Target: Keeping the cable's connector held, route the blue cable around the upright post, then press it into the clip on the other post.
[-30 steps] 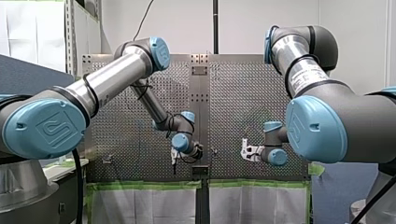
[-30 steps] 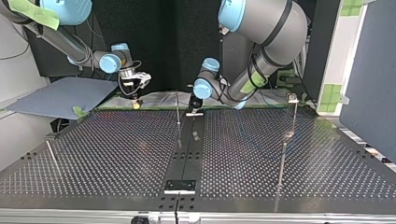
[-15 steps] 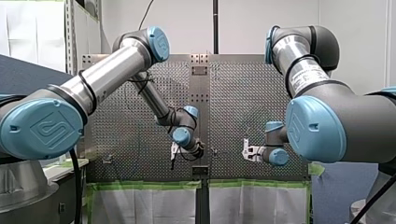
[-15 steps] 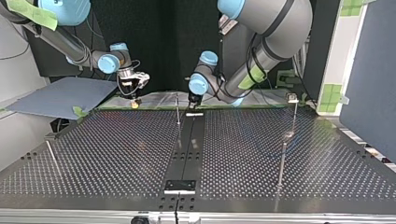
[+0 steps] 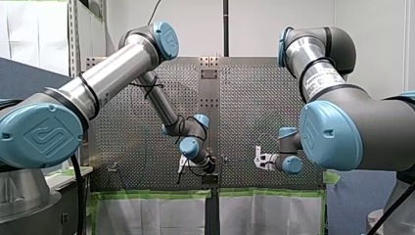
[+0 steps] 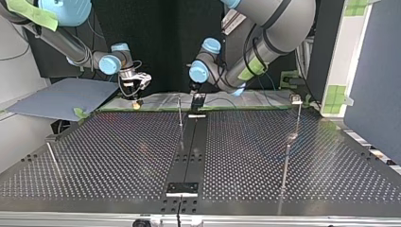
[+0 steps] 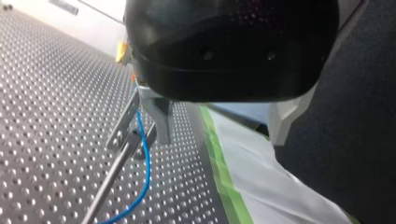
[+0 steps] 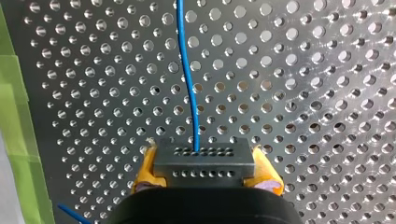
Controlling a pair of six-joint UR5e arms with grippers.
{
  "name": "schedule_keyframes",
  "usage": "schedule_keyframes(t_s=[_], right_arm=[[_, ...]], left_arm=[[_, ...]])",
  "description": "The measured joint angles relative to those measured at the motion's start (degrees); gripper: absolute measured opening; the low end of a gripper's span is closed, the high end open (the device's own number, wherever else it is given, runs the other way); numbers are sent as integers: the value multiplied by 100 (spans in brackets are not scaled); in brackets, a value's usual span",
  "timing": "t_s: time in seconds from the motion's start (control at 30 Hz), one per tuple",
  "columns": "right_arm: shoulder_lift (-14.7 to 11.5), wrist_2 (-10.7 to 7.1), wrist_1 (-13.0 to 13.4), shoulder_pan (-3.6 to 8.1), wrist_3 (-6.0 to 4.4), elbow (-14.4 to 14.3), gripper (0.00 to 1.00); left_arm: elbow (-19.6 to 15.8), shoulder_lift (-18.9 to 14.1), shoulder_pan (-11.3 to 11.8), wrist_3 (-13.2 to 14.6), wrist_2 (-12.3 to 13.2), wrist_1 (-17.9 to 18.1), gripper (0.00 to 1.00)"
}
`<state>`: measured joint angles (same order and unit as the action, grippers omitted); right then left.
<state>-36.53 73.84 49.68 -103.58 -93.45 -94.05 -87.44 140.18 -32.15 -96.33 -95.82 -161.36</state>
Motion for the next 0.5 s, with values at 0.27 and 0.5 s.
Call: schedule_keyframes(t_s=[0.27, 0.5], right_arm=[[0, 0, -1, 0, 0, -1, 0], [0, 1, -1, 0, -7, 2, 0]], left_arm=[[-45, -13, -141, -27, 191, 330, 98], [-46, -16, -227, -42, 274, 473, 98]])
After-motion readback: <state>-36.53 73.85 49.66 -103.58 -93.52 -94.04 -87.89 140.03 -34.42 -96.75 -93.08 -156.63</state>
